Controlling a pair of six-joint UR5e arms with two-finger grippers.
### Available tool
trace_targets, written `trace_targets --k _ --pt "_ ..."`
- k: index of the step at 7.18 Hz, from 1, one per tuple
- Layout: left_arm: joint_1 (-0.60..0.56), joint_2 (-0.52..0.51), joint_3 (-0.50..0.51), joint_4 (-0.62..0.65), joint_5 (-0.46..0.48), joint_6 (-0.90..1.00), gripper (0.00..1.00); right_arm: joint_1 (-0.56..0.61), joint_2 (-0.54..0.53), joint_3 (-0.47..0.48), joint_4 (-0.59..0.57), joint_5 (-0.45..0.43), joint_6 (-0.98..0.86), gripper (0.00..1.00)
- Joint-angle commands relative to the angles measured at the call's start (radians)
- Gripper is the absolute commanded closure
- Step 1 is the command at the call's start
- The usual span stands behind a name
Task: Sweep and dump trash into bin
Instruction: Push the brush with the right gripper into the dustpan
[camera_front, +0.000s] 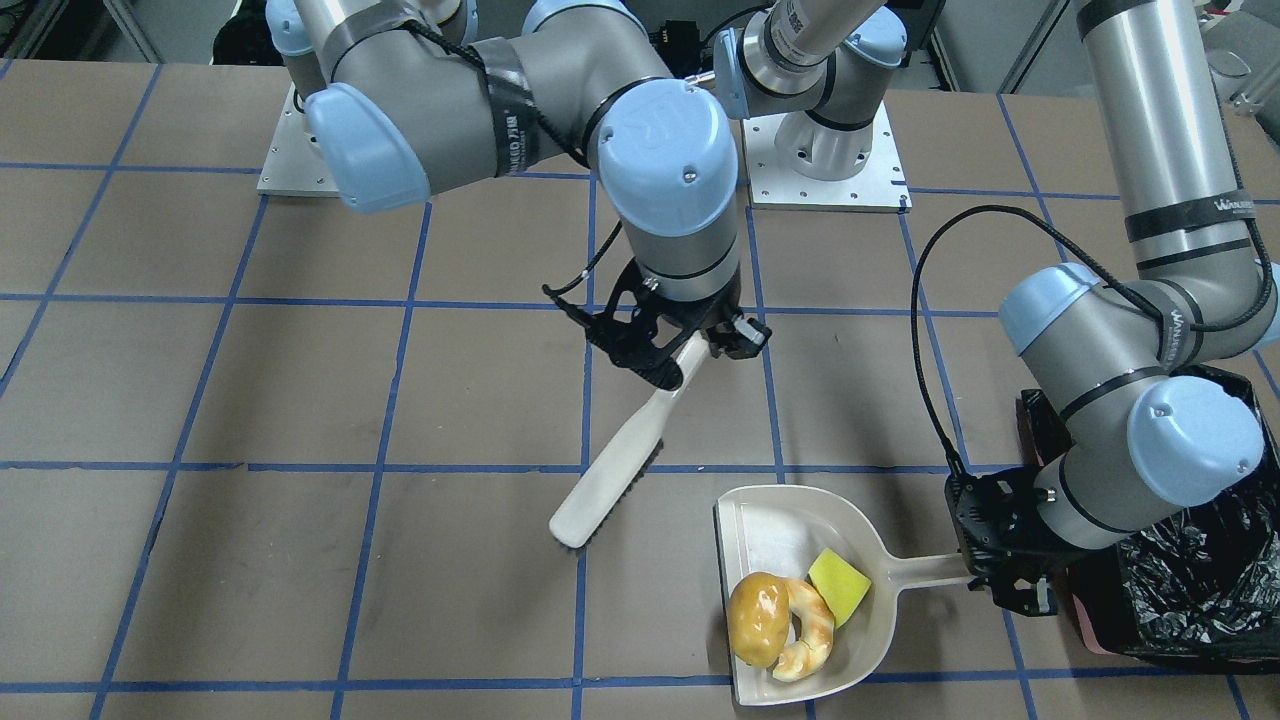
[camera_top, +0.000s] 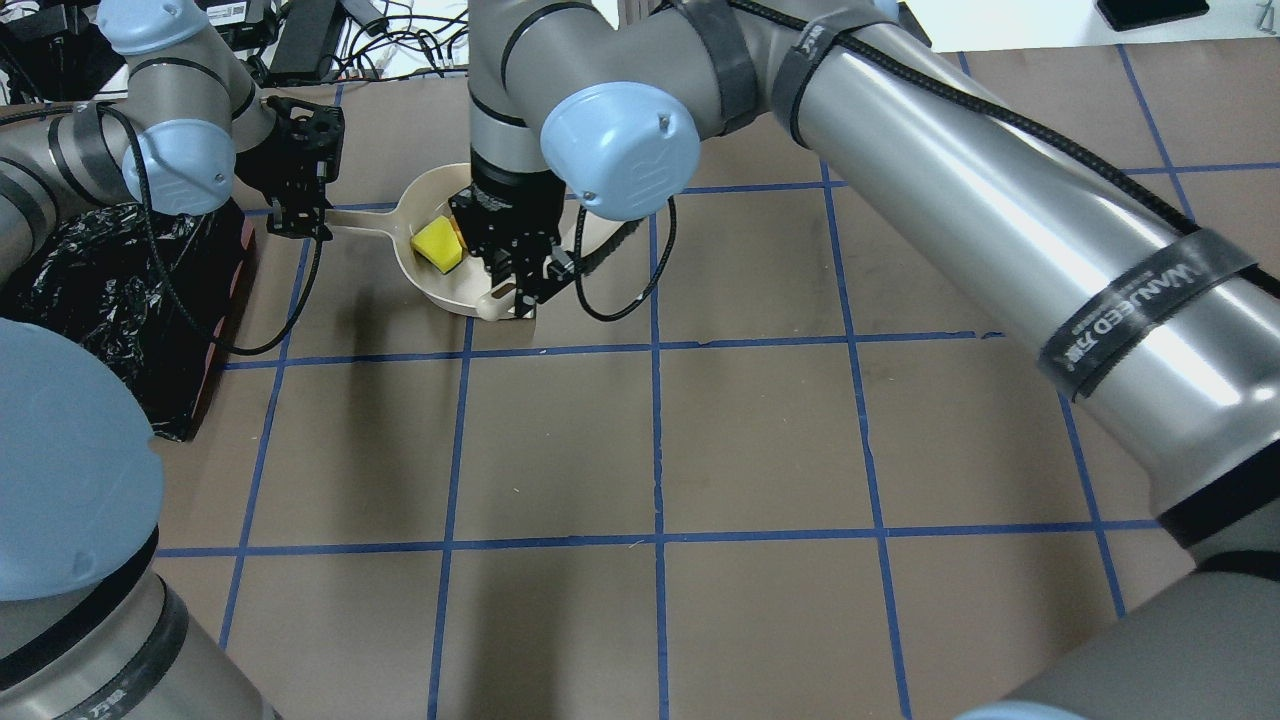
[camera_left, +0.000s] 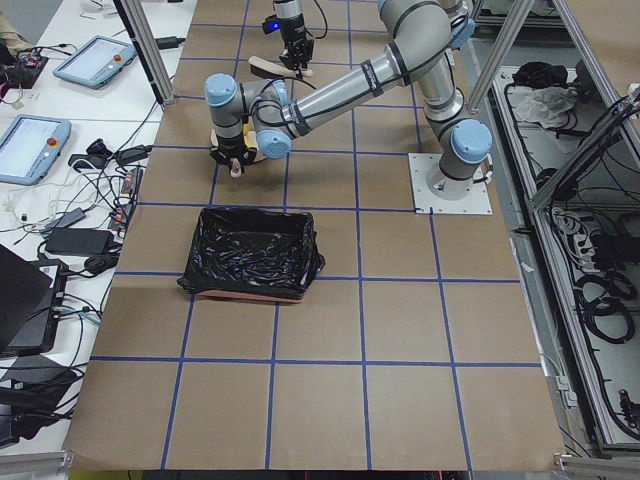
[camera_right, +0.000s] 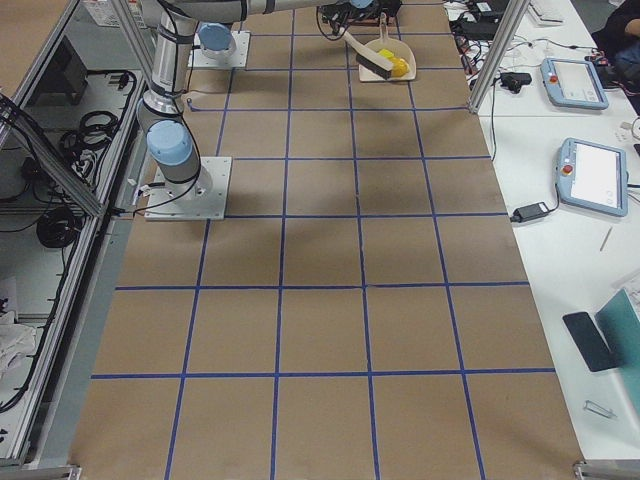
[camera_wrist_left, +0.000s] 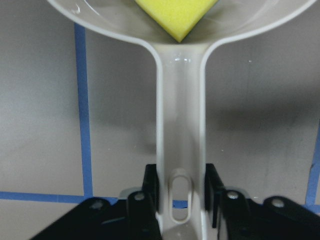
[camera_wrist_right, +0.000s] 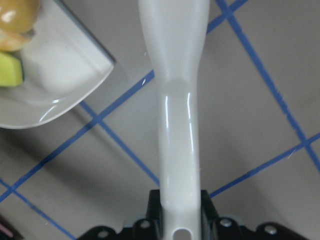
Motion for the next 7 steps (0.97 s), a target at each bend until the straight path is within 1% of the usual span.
trace_targets --k 1,2,3,4,5,6,7 --pt "0.007 0.003 0.002 0.000 -0.028 0.003 0.73 -0.111 -0.011 0.047 0.027 -0.140 -0.242 1.00" --pt "0.019 0.009 0.000 0.000 -0.055 0.004 0.74 -0.173 -0.014 0.074 0.028 -0.164 -0.345 1.00" --pt "0.035 0.018 0.002 -0.003 -0.081 0.006 0.74 -0.227 -0.017 0.085 0.030 -0.222 -0.445 1.00" --pt "0.053 0.032 0.002 -0.008 -0.125 0.004 0.75 -0.269 -0.030 0.093 0.036 -0.277 -0.564 1.00" --pt "0.085 0.047 0.003 -0.020 -0.185 0.004 0.75 -0.315 -0.043 0.108 0.034 -0.328 -0.645 1.00" --pt "0.110 0.064 0.006 -0.035 -0.233 0.004 0.75 -0.361 -0.047 0.125 0.031 -0.346 -0.746 1.00" --pt "0.124 0.087 0.021 -0.078 -0.244 0.006 0.76 -0.414 -0.060 0.130 0.028 -0.348 -0.847 1.00"
